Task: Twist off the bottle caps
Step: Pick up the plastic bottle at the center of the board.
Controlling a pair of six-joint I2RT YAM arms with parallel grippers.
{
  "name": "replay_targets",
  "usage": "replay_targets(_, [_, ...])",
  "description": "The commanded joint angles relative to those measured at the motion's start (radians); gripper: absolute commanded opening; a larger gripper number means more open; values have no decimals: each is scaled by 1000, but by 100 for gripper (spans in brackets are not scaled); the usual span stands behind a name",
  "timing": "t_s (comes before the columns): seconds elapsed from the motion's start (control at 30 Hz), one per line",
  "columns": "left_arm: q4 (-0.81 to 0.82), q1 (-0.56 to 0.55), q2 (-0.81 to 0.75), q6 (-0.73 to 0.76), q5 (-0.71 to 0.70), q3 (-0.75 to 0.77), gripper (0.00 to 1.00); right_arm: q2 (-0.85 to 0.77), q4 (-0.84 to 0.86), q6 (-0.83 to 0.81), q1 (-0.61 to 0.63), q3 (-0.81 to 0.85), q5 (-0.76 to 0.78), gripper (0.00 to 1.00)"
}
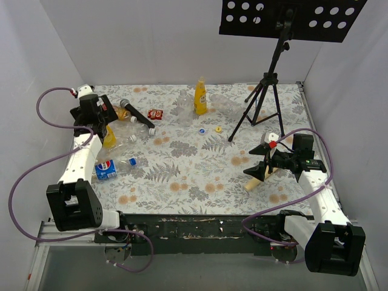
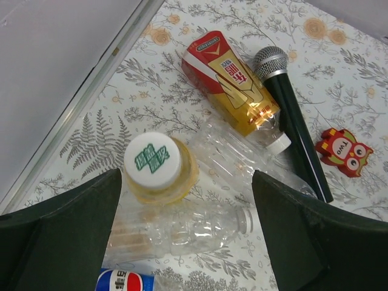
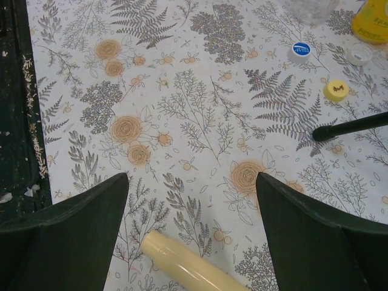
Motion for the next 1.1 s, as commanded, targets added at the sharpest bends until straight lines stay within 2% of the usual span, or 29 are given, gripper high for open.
replay_targets(0.0, [66,6,29,58,-99,78,88,-6,-17,-16,-4,7,-28,93])
replay_targets(0.13, [95,3,69,77,-118,81,84,-6,-19,-17,-4,8,-31,93])
replay_targets(0.2, [105,5,79,89,-125,78,69,-6,-19,-17,-4,8,-29,93])
replay_targets(0.23, [105,5,83,89,-125,77,65,-6,-19,-19,-4,7,-29,93])
replay_targets(0.3, [111,6,85,91,-124,72,63,-6,-19,-17,-4,7,-28,93])
replay_targets(0.37, [114,5,83,94,-124,67,49,-5,-19,-17,-4,7,-26,93])
replay_targets(0.43, [115,6,83,103,-128,66,38,-3,-19,-19,-4,8,-26,93])
replay_targets(0.57, [118,5,66,117,-134,66,27,-2,-19,-19,-2,7,-26,93])
replay_targets(0.67, [115,6,48,132,-137,75,5,0,-20,-20,-4,7,-24,93])
replay_targets(0.7, [115,5,37,135,-139,78,1,0,-19,-19,-2,7,-24,93])
replay_targets(0.9, [111,2,-44,158,-119,130,0,2,-19,-19,-4,7,-26,93])
replay_targets(1.07, [85,-53,-105,199,-111,184,0,2,-22,-19,-4,8,-26,93])
